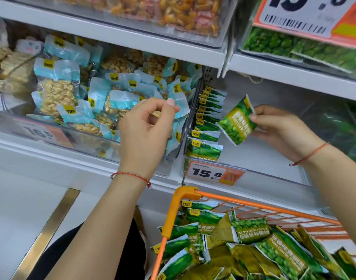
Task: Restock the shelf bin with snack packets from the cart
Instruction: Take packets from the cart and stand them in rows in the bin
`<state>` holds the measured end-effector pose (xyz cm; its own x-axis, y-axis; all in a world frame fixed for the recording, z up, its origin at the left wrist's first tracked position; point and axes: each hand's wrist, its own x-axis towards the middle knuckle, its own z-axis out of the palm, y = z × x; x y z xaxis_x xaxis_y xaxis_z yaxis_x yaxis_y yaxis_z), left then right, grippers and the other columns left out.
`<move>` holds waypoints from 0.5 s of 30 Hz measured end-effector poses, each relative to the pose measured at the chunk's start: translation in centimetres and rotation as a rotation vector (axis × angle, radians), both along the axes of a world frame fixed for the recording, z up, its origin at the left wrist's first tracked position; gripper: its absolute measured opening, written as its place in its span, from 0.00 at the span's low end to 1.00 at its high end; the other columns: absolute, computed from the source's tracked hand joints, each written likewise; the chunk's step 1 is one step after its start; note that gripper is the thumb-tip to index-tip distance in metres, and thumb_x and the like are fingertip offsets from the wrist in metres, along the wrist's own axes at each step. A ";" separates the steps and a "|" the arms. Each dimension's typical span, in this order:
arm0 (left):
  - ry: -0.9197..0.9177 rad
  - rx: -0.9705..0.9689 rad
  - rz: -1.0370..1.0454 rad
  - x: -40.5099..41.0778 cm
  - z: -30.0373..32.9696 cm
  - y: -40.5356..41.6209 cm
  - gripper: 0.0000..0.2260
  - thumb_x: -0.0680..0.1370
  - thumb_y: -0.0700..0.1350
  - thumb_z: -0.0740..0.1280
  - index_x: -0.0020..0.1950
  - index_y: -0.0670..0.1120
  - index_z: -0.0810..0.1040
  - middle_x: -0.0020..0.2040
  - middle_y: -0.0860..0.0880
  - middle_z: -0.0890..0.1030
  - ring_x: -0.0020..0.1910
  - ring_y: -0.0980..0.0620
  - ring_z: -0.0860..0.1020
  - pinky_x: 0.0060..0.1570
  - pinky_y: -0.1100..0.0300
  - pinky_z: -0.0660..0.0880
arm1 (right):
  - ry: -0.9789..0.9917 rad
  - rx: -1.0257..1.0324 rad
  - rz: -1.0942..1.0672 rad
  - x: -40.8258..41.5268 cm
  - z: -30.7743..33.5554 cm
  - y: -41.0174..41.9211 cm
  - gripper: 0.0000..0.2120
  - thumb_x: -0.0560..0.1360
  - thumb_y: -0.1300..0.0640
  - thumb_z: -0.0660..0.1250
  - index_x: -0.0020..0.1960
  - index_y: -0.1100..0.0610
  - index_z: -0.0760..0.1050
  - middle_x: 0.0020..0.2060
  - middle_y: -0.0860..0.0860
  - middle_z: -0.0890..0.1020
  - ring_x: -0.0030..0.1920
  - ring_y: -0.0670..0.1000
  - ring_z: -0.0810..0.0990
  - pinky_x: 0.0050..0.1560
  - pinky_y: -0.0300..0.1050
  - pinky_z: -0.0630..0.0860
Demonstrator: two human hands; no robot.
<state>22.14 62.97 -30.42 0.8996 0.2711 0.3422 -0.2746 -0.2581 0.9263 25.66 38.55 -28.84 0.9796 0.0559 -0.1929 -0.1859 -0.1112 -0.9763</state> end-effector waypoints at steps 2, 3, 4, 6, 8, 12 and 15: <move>-0.001 0.006 0.002 0.1 0.0 0.0 0.10 0.78 0.49 0.63 0.37 0.55 0.80 0.38 0.45 0.82 0.30 0.47 0.76 0.33 0.45 0.77 | 0.079 0.196 -0.163 0.1 -0.4 -0.2 0.10 0.76 0.66 0.58 0.39 0.56 0.70 0.36 0.52 0.75 0.38 0.49 0.79 0.40 0.43 0.80; 0.000 0.016 0.001 0.1 -0.1 0.0 0.10 0.78 0.49 0.63 0.37 0.55 0.80 0.37 0.45 0.81 0.30 0.46 0.76 0.33 0.45 0.77 | 0.112 0.245 -0.225 0.1 -0.7 -0.1 0.11 0.77 0.67 0.56 0.39 0.55 0.69 0.36 0.52 0.74 0.38 0.51 0.78 0.38 0.43 0.80; 0.001 0.027 -0.005 0.2 -0.2 0.0 0.11 0.78 0.49 0.63 0.37 0.54 0.80 0.37 0.44 0.81 0.31 0.45 0.76 0.34 0.46 0.77 | 0.144 0.260 -0.264 0.0 -1.2 0.0 0.11 0.77 0.67 0.55 0.39 0.56 0.68 0.36 0.52 0.73 0.39 0.51 0.78 0.36 0.44 0.80; 0.002 0.058 -0.028 0.2 -0.5 -0.1 0.11 0.77 0.51 0.63 0.38 0.51 0.80 0.36 0.45 0.80 0.32 0.46 0.76 0.35 0.49 0.76 | 0.200 0.226 -0.269 0.0 -1.8 0.2 0.10 0.77 0.67 0.54 0.40 0.57 0.68 0.37 0.53 0.72 0.37 0.52 0.77 0.34 0.44 0.80; -0.014 0.143 -0.036 0.1 -0.8 -0.2 0.14 0.77 0.54 0.61 0.39 0.48 0.81 0.35 0.49 0.78 0.32 0.53 0.75 0.36 0.54 0.74 | 0.234 0.138 -0.241 0.3 -2.4 0.6 0.10 0.75 0.66 0.53 0.39 0.58 0.69 0.36 0.53 0.71 0.32 0.51 0.75 0.29 0.41 0.78; -0.055 0.268 -0.022 0.2 -1.2 -0.3 0.16 0.76 0.54 0.60 0.40 0.46 0.81 0.35 0.50 0.76 0.33 0.54 0.74 0.36 0.52 0.73 | 0.186 -0.214 -0.097 0.1 -2.3 1.8 0.08 0.71 0.60 0.59 0.34 0.60 0.71 0.24 0.51 0.69 0.21 0.49 0.67 0.19 0.33 0.64; -0.067 0.271 -0.019 0.3 -1.2 -0.3 0.14 0.77 0.52 0.61 0.40 0.46 0.82 0.36 0.51 0.76 0.33 0.54 0.74 0.35 0.53 0.73 | -0.046 -0.482 0.202 -0.2 -1.9 2.9 0.06 0.74 0.58 0.69 0.39 0.57 0.81 0.31 0.47 0.79 0.31 0.40 0.76 0.35 0.28 0.71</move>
